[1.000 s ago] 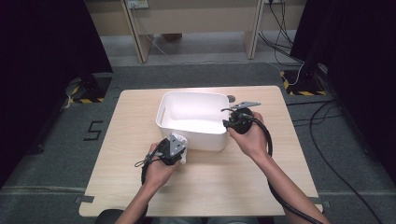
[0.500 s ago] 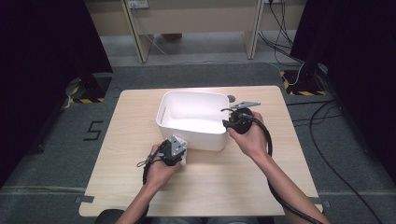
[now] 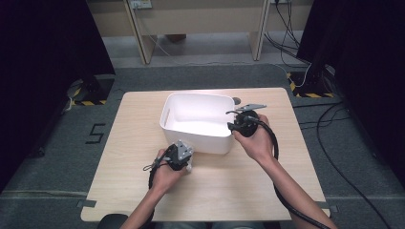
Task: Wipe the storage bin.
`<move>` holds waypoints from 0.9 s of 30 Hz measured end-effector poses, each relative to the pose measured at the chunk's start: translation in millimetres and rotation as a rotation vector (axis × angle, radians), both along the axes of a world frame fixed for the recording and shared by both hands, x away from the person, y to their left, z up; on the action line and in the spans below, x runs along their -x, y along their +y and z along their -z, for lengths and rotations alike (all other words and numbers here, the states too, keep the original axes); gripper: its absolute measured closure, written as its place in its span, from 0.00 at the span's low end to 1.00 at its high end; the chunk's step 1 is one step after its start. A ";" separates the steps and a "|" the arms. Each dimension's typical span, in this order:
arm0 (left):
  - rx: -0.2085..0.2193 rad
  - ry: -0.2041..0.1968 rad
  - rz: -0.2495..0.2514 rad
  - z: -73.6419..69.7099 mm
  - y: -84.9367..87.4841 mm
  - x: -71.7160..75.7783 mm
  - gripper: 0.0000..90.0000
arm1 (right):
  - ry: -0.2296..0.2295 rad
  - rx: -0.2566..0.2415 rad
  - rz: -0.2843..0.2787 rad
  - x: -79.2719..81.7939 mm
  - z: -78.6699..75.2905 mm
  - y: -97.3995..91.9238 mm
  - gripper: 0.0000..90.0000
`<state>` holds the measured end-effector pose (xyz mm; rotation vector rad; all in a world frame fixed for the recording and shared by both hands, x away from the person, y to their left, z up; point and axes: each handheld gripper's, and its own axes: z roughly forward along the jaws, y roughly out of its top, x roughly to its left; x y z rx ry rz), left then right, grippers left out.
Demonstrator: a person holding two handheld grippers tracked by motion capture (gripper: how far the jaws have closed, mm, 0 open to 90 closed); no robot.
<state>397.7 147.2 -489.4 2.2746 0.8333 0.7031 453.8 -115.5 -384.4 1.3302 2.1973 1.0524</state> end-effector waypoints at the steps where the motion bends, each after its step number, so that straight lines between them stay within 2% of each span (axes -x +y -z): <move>1: 0.000 0.001 0.000 -0.1 0.0 -0.1 0.83 | 0.000 0.000 0.000 0.0 0.0 0.0 0.77; 11: -0.006 -0.004 0.016 -3.0 -3.3 -0.5 0.83 | 0.003 -0.006 0.000 -1.0 0.0 -0.1 0.77; 16: 0.019 0.001 0.013 -8.1 -6.5 1.2 0.83 | 0.002 -0.005 -0.001 -0.8 0.1 0.0 0.77; 17: 0.015 -0.010 0.021 -9.8 -6.6 0.9 0.83 | 0.002 -0.004 0.000 -0.7 0.1 0.1 0.77; 26: 0.048 -0.024 0.023 -21.1 -10.0 4.8 0.83 | 0.003 -0.006 0.000 -1.0 0.2 0.1 0.77; 27: 0.048 -0.040 0.028 -22.9 -10.2 4.6 0.83 | 0.003 -0.006 0.000 -1.0 0.2 0.1 0.77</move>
